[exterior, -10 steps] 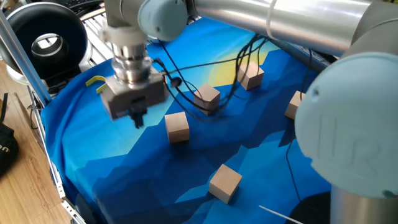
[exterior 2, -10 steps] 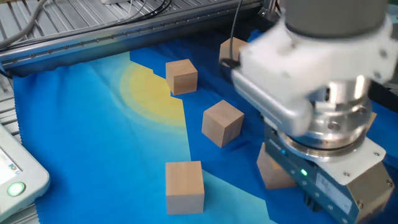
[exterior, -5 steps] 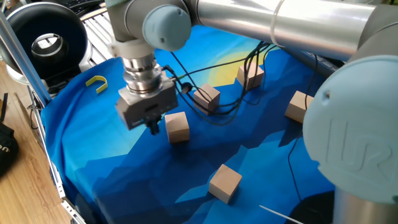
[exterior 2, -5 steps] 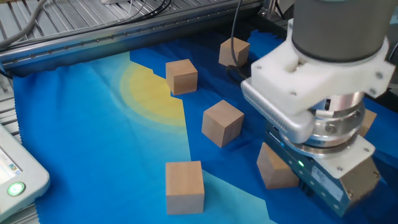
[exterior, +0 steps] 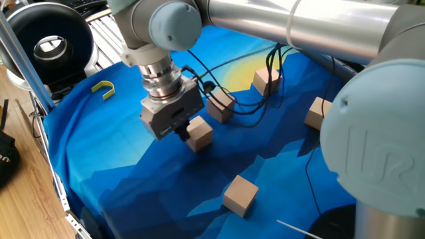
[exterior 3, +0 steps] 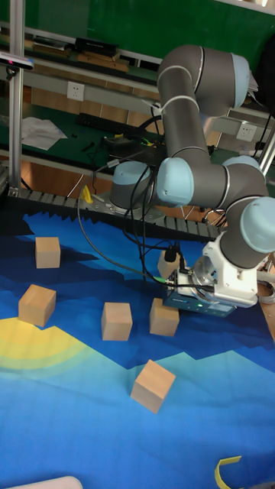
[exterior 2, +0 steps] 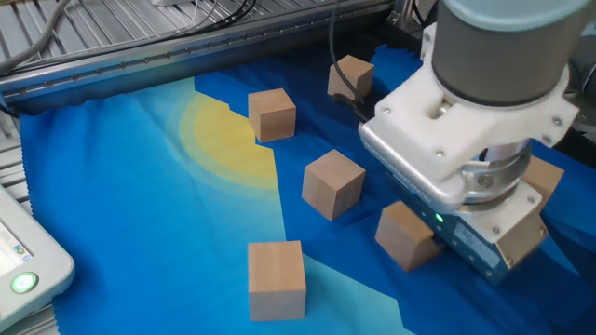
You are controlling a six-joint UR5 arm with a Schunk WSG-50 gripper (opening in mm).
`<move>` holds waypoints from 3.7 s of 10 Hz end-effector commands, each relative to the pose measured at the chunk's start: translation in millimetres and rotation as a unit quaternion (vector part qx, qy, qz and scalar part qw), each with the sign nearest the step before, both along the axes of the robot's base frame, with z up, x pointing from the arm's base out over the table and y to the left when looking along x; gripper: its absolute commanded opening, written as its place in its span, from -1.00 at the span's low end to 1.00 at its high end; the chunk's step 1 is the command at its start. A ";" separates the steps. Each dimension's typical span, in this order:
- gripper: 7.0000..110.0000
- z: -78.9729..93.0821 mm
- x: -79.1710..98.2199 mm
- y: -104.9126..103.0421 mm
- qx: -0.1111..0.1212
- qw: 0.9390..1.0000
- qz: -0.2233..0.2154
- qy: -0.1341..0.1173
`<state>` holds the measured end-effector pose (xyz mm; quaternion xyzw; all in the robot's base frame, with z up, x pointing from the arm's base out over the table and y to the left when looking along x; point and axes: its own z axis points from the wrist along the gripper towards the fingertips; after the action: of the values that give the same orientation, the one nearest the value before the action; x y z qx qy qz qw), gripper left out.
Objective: Stack the blocks into a pyramid shape
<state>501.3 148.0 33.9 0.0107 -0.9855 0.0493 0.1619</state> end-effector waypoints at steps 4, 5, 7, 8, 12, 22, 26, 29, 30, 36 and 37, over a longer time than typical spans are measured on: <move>-1.00 9.3 5.7 -26.3 -0.054 0.995 0.088 -0.014; -1.00 6.5 12.7 -34.3 -0.061 0.994 0.087 -0.023; -1.00 -7.0 33.5 -30.3 -0.032 0.996 0.069 -0.048; -1.00 -15.2 47.4 -37.3 -0.025 0.995 0.075 -0.057; -1.00 1.2 17.4 3.4 0.060 0.997 0.054 -0.016; -1.00 -5.9 -23.8 -39.7 0.009 0.993 0.117 0.012; -1.00 -6.4 -18.9 -53.3 -0.011 0.983 0.181 0.000; -1.00 -7.9 -7.0 -47.8 0.012 0.967 0.253 -0.022; -1.00 -8.2 -2.8 -49.5 0.010 0.964 0.266 -0.028; -1.00 -6.2 5.7 -63.6 -0.003 0.956 0.292 -0.029; -1.00 -4.7 7.4 -66.8 -0.008 0.955 0.294 -0.028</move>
<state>505.0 83.7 27.1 0.2898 -0.9444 0.1037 0.1156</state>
